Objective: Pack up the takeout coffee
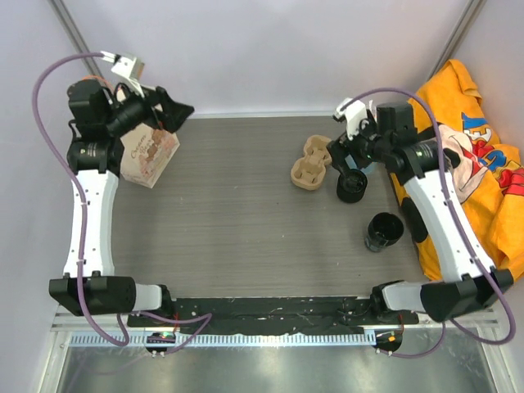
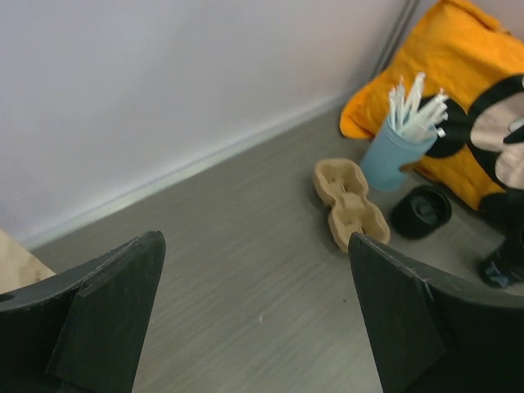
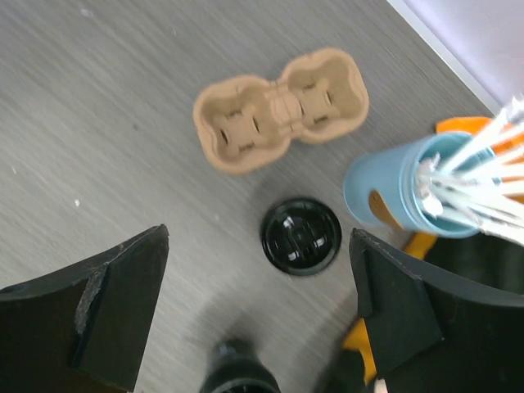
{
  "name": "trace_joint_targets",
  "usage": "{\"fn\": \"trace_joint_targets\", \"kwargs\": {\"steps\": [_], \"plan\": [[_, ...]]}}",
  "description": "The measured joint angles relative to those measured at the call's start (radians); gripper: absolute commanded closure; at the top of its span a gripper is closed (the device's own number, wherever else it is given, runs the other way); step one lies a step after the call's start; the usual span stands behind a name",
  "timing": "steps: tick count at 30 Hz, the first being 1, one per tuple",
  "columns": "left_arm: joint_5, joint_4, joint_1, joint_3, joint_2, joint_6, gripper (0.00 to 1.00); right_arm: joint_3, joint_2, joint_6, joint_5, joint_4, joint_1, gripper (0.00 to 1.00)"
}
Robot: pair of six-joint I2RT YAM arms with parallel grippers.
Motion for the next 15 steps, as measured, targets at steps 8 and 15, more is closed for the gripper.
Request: {"fn": "trace_joint_targets", "kwargs": {"steps": [8,15], "plan": [[0.035,-0.089,-0.058,-0.26,-0.092,0.113,0.0,-0.201,-0.253,-0.159,0.098,-0.129,-0.006,0.25],[0.107,-0.155,-0.136,-0.432,-0.163,0.23,0.0,-0.378,-0.396,-0.238,0.179,-0.246,-0.007,0.41]]}}
